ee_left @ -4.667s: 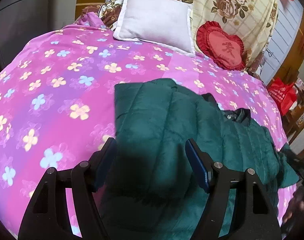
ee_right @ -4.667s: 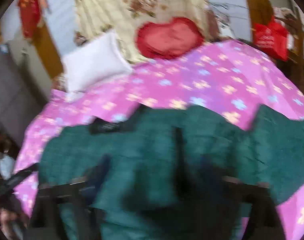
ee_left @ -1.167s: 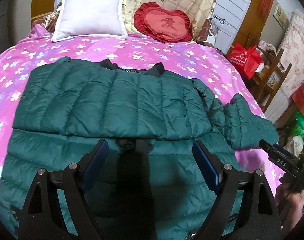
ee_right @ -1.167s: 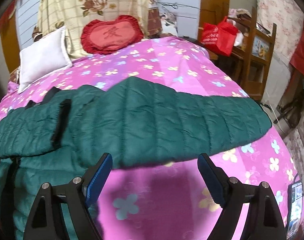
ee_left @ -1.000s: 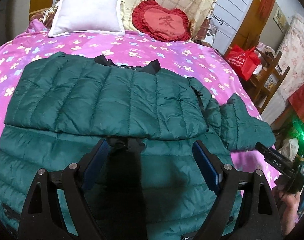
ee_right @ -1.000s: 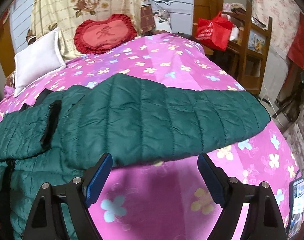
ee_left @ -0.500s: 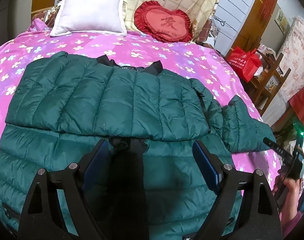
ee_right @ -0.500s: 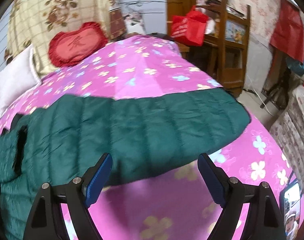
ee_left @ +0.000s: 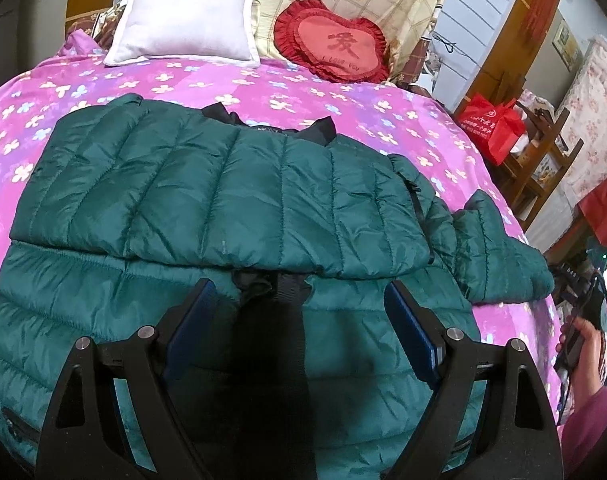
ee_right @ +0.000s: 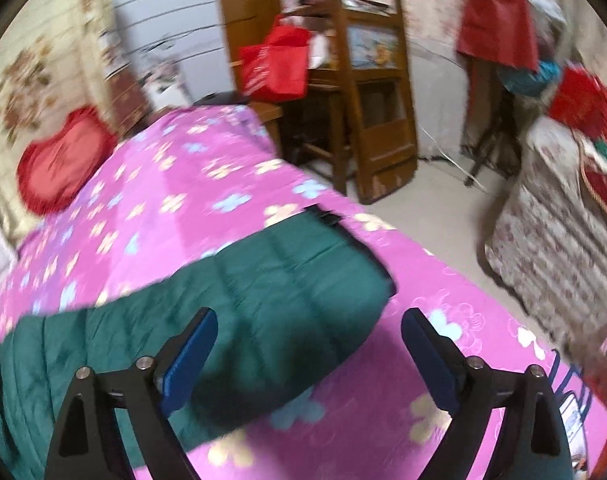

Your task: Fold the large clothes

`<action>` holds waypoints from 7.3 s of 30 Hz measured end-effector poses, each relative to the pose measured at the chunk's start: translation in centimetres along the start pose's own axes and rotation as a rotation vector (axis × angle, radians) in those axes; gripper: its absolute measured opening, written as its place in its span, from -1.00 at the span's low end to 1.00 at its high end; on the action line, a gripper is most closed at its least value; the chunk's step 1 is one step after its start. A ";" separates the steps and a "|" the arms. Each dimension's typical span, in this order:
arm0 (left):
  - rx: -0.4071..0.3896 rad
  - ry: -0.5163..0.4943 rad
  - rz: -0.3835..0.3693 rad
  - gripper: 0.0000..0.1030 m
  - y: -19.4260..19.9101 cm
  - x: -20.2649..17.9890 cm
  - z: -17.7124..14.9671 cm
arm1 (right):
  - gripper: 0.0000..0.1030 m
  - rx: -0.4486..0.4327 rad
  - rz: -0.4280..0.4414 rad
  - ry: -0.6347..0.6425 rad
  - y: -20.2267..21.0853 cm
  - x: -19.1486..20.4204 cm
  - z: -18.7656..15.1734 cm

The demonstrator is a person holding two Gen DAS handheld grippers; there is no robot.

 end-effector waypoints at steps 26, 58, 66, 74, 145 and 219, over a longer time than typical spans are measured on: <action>-0.005 0.035 0.020 0.67 1.5 2.7 0.6 | -0.70 -0.037 0.175 -0.048 -0.1 1.5 0.8; -0.082 0.157 0.065 0.66 4.6 10.1 3.1 | -0.73 0.164 1.024 0.308 20.9 39.1 -12.4; -0.091 0.189 0.081 0.67 4.7 12.2 3.5 | -0.73 0.288 1.097 0.384 21.7 46.9 -19.1; -0.094 0.250 0.071 0.67 5.0 14.2 3.5 | 0.29 0.416 1.161 0.378 21.9 48.9 -22.3; -0.028 0.071 0.241 0.48 -1.4 14.4 8.0 | 0.58 0.152 0.607 0.495 12.8 37.9 -13.2; 0.000 -0.078 0.306 0.72 -5.8 13.6 5.5 | 0.31 0.148 0.714 0.505 16.8 37.1 -16.9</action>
Point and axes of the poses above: each gripper's, at about its wrist camera, not at the fingertips, and y roughly against the way its jaws point, x to its left, z to its top, the point moved 3 cm from there along -y, roughly the way its jaws point, and after that the axes turned 13 degrees about -x, right-handed, at the moved point
